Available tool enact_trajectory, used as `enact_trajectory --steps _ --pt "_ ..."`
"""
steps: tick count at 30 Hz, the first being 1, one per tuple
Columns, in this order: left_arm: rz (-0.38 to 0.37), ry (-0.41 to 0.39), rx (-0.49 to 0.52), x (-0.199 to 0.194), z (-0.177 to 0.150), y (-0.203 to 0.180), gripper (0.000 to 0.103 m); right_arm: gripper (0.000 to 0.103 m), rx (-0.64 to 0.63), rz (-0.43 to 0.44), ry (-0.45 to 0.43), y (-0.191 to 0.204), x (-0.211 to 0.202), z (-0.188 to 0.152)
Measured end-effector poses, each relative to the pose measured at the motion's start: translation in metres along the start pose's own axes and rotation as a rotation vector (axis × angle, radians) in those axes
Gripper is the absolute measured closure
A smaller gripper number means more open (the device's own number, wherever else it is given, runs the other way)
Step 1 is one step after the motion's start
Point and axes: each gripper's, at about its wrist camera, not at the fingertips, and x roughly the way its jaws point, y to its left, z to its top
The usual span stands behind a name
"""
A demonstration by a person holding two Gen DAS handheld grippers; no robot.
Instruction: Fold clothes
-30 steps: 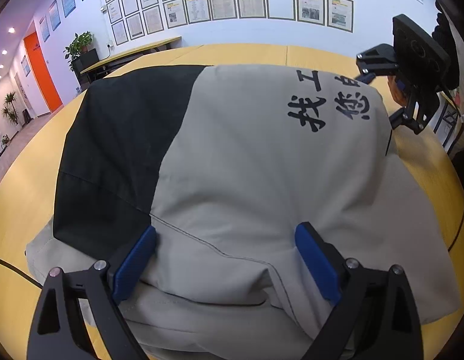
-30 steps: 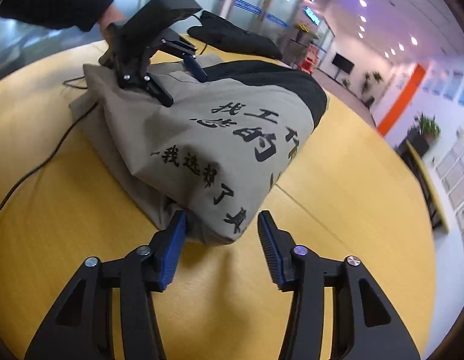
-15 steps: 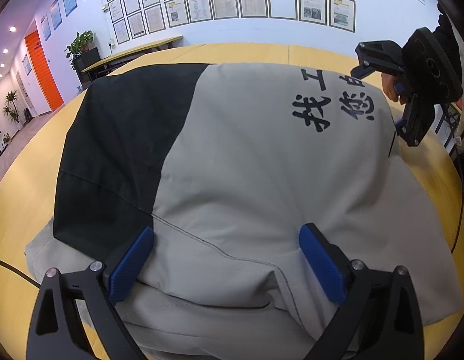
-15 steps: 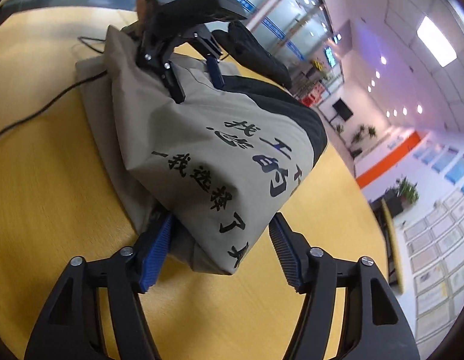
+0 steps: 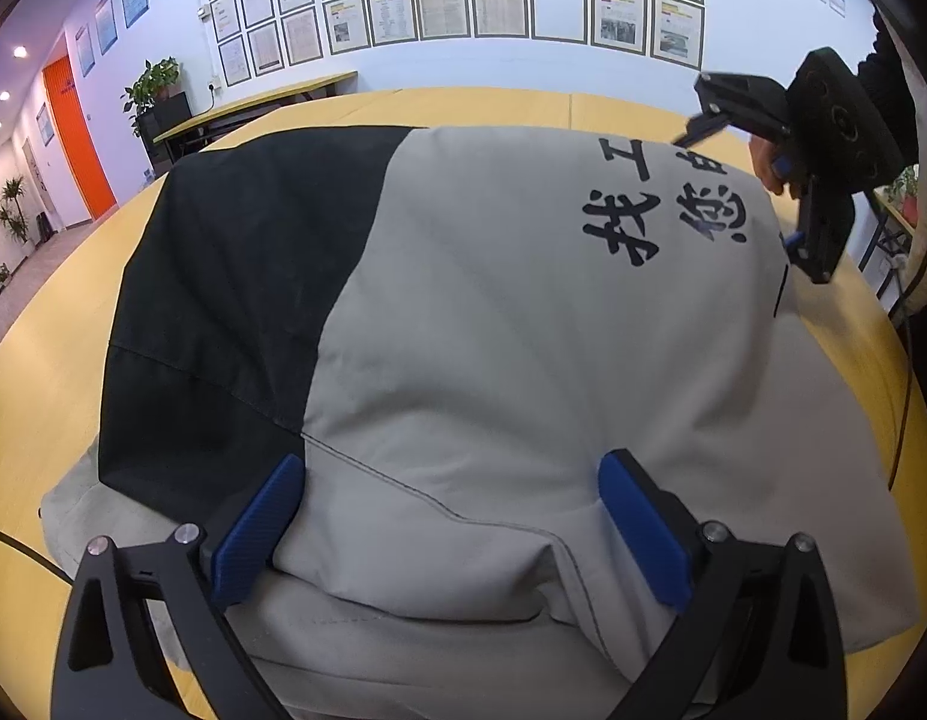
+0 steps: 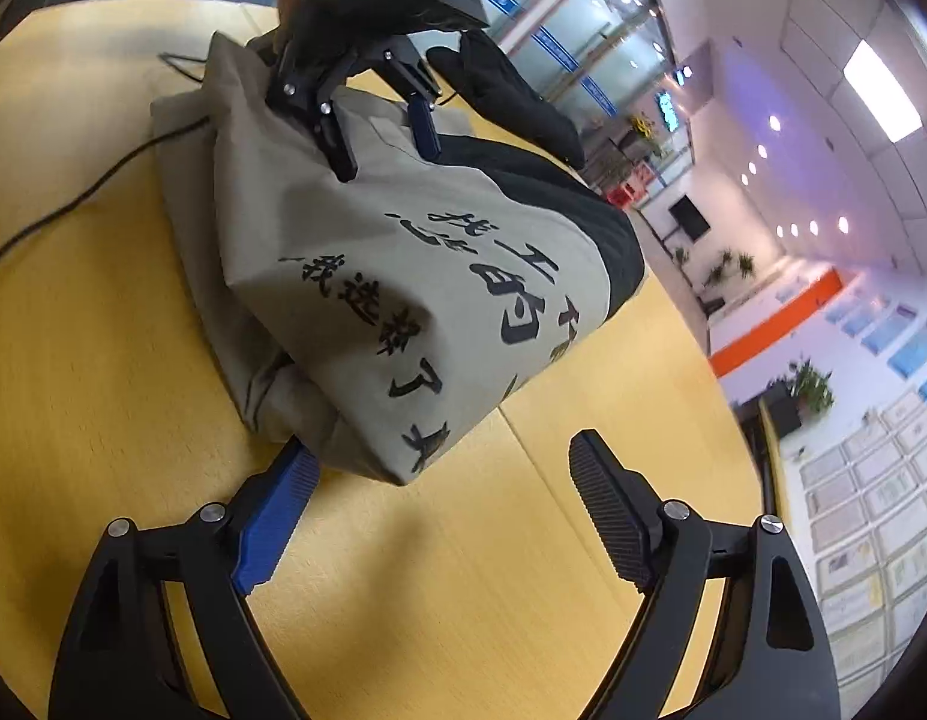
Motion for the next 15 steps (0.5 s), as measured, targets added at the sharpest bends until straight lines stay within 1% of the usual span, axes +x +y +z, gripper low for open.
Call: enact_trajectory --steps 2,4,6,7,9,12,13,15 --pt "-0.006 0.001 -0.003 0.001 0.001 0.001 0.001 0.018 0.053 0.059 -0.019 -0.003 -0.008 -0.001" --pt "-0.008 0.001 -0.001 0.003 0.001 0.0 0.0 0.018 0.05 0.071 -0.018 -0.001 -0.011 0.001" --pt "-0.01 -0.001 -0.002 0.003 0.0 0.0 0.0 0.018 0.034 0.025 -0.01 0.002 -0.005 0.004" --pt "-0.009 -0.001 -0.002 0.003 0.0 0.0 0.0 0.018 0.05 0.006 -0.008 0.001 -0.001 0.006" --pt "-0.007 0.0 -0.001 0.004 0.001 -0.001 0.0 0.017 0.103 -0.004 -0.026 -0.004 0.003 0.011" --pt "-0.008 -0.002 0.0 0.004 0.0 -0.001 0.0 0.017 0.153 -0.051 -0.039 -0.007 0.008 0.017" --pt "-0.008 -0.005 -0.001 0.004 -0.001 -0.001 0.0 0.014 0.149 -0.068 -0.037 -0.004 0.012 0.02" --pt "-0.006 -0.007 0.0 0.004 -0.002 -0.002 0.0 0.013 0.1 -0.106 -0.031 0.006 0.025 0.027"
